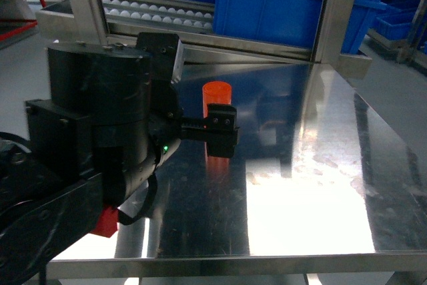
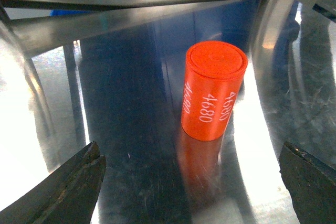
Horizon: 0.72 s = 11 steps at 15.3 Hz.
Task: Pick capacitor and pack into box
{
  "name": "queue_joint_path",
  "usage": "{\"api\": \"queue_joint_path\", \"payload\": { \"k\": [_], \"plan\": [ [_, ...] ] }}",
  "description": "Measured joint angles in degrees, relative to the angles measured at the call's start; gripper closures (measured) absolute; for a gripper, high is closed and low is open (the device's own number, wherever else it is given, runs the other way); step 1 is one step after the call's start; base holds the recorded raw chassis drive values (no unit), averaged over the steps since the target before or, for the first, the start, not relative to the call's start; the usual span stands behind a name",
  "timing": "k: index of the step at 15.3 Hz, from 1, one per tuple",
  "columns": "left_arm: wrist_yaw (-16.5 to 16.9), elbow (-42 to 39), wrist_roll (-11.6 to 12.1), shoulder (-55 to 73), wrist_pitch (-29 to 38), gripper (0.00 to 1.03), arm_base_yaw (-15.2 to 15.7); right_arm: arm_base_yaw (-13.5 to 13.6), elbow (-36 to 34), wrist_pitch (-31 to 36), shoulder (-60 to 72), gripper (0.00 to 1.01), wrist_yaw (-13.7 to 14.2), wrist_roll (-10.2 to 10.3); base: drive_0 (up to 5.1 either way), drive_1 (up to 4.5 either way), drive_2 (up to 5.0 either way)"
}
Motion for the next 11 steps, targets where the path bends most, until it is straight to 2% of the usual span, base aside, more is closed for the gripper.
{"api": "queue_joint_path", "payload": {
  "k": [2,6,11],
  "plan": [
    [1.42,7.34,0.04,5.66,-2.67,0.05,0.42,0.00,0.00,0.00,0.00,0.03,0.00,0.00,0.0,0.00,0.0],
    [1.95,20.06,0.02,13.70,-7.78,0.05,0.94,0.00,0.00,0.02,0.00,0.03,0.00,0.02,0.0,0.00,0.0],
    [2.29,29.73,-0.98,20.79,-13.14,0.05,1.16,0.00,0.00,0.00,0.00,0.03,0.00,0.02,0.0,0.00,0.0]
  ]
}}
